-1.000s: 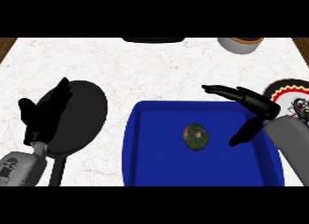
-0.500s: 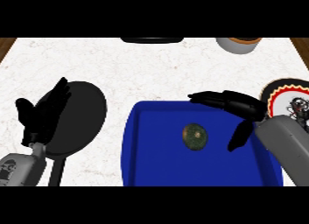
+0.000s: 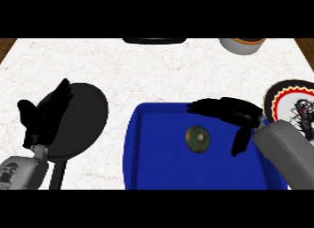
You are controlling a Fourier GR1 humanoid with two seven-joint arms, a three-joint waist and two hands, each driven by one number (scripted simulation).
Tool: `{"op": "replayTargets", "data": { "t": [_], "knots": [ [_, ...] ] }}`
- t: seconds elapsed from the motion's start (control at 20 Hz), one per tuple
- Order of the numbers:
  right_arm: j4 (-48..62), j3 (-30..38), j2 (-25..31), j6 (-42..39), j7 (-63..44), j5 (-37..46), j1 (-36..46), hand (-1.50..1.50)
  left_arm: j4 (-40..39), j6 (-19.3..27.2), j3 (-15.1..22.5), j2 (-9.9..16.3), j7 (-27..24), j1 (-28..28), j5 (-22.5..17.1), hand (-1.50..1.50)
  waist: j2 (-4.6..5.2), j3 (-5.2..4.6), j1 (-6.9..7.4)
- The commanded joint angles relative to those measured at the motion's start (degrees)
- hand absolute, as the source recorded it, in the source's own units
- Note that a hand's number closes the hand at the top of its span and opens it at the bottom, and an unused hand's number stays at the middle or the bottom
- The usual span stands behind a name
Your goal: Pick the squash from the tray and place it in the plate
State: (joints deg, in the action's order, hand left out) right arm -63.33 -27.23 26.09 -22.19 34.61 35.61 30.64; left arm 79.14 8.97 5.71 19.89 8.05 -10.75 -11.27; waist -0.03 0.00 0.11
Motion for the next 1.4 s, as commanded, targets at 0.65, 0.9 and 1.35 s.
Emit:
{"op": "replayTargets", "data": {
  "t": [0.65,0.9,1.35],
  "knots": [
    [8.9,4.3,-11.9,-1.3,-4.2,14.9,5.8,-1.50,3.8,-3.7,-3.8,-2.2,3.8,1.9,3.9,0.00,0.10,0.02,0.51],
    [0.3,2.4,-10.7,-3.1,-4.1,18.9,-0.7,-1.50,3.8,-5.0,-5.4,-3.6,1.1,3.4,4.4,0.00,-0.06,0.00,-0.07],
    [5.0,-0.3,-12.3,-0.7,3.0,22.8,-0.3,1.50,2.6,-5.6,-5.9,-4.2,1.1,2.7,5.5,0.00,0.05,0.01,0.31]
  ]
}}
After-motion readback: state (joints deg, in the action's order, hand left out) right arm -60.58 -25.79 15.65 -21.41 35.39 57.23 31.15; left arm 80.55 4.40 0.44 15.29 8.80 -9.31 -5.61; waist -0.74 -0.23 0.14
